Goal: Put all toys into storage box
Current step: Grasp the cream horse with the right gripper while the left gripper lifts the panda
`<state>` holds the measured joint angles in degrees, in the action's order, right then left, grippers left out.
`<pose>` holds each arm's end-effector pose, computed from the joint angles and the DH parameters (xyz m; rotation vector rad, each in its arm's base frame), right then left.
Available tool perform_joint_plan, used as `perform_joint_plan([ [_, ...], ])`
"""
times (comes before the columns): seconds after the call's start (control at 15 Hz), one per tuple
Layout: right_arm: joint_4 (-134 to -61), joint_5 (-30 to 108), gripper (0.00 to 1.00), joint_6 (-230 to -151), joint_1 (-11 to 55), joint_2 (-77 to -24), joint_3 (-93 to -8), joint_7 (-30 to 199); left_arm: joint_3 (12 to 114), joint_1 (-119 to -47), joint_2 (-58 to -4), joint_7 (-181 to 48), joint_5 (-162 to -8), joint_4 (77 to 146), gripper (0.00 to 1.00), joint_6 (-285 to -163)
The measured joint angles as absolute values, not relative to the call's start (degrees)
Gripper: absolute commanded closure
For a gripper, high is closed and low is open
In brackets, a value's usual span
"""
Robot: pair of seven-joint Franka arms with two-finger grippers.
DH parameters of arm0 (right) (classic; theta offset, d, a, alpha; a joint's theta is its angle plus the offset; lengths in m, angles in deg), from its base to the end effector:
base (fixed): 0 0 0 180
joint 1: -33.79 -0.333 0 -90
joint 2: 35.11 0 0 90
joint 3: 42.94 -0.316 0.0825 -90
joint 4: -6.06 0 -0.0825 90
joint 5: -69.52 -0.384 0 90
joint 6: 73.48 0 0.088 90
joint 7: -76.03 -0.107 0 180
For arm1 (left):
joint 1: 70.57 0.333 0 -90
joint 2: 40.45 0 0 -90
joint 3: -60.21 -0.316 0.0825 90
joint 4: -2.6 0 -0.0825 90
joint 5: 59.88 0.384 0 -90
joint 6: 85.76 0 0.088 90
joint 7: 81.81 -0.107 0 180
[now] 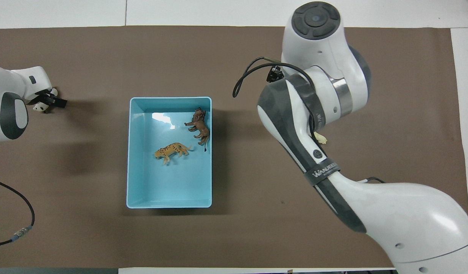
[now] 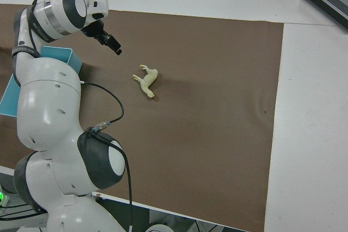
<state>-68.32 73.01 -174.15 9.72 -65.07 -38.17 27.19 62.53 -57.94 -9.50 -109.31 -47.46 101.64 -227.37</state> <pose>0.6608 0.2386 0.4393 2.9315 -0.7370 0.0079 0.6766 0.1257 0.2911 -2.8698 0.6546 -0.2217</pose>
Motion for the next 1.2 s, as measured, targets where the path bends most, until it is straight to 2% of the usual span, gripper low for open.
perform_joint_plan([
  [0.13, -75.91, 73.02, 0.00, -181.17, 12.65, -62.66, -38.18, 30.01, 62.45, -57.93, -9.47, -109.31, -47.45, 102.07, 0.02, -228.46],
  [0.2, -80.89, 73.02, 0.00, -185.77, 13.87, -61.25, -38.17, 32.37, 62.45, -57.93, -9.47, -109.31, -47.45, 102.29, 0.11, -228.82],
  [0.47, -99.31, 73.02, 0.00, -202.79, 16.81, -56.55, -38.22, 42.53, 62.50, -57.94, -9.47, -109.26, -47.45, 103.25, 0.76, -230.01],
  [0.53, -101.57, 73.02, 0.00, -204.22, 16.82, -55.81, -38.26, 44.29, 62.52, -57.95, -9.47, -108.95, -47.45, 103.33, 0.89, -230.02],
  [0.6, -102.90, 73.02, 0.00, -204.77, 16.82, -55.19, -38.41, 45.53, 62.36, -57.95, -9.52, -108.48, -47.33, 103.17, 0.95, -230.12],
  [0.8, -104.65, 73.02, 0.00, -205.29, 16.71, -54.22, -38.77, 47.77, 62.21, -57.92, -9.54, -107.74, -47.33, 101.48, 0.95, -226.09],
  [1.07, -109.03, 73.02, 0.00, -211.57, 16.85, -54.20, -38.77, 50.74, 62.75, -58.65, -9.69, -106.31, -47.36, 94.60, 0.95, -214.13],
  [1.13, -109.76, 73.02, 0.06, -212.37, 16.87, -54.20, -38.76, 50.78, 62.94, -59.44, -9.94, -104.36, -47.42, 92.13, 0.94, -210.07],
  [1.2, -110.13, 73.02, 0.40, -212.78, 16.87, -54.20, -38.76, 50.79, 63.16, -60.69, -10.52, -100.97, -47.62, 89.73, 0.94, -206.02],
])
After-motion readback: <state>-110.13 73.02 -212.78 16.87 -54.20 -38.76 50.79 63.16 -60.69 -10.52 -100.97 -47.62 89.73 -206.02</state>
